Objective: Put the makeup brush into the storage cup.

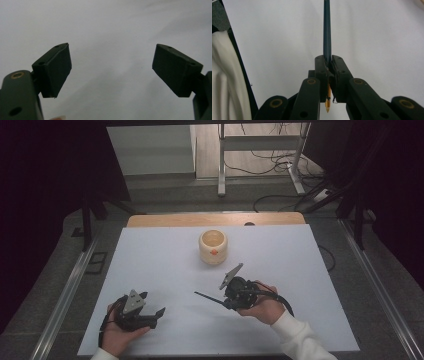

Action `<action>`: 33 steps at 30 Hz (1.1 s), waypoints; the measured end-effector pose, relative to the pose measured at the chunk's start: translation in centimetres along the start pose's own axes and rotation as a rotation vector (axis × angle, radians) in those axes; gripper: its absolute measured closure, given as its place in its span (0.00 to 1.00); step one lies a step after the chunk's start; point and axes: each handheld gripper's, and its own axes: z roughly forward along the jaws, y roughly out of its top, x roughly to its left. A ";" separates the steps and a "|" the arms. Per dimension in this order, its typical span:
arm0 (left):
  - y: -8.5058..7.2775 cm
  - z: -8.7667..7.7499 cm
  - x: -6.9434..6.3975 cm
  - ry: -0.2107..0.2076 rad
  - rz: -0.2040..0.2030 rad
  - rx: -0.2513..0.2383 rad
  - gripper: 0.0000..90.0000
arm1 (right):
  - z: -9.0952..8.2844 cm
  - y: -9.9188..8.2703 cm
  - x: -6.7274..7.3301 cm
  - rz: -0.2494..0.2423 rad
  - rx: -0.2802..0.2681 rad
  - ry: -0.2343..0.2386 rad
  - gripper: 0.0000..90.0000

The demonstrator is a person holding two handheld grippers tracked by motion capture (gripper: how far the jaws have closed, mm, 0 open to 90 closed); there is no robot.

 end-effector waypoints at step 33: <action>4.5 2.1 -5.0 -0.026 0.269 -0.004 0.18 | -0.1 -1.0 -0.8 0.011 0.011 -0.010 0.94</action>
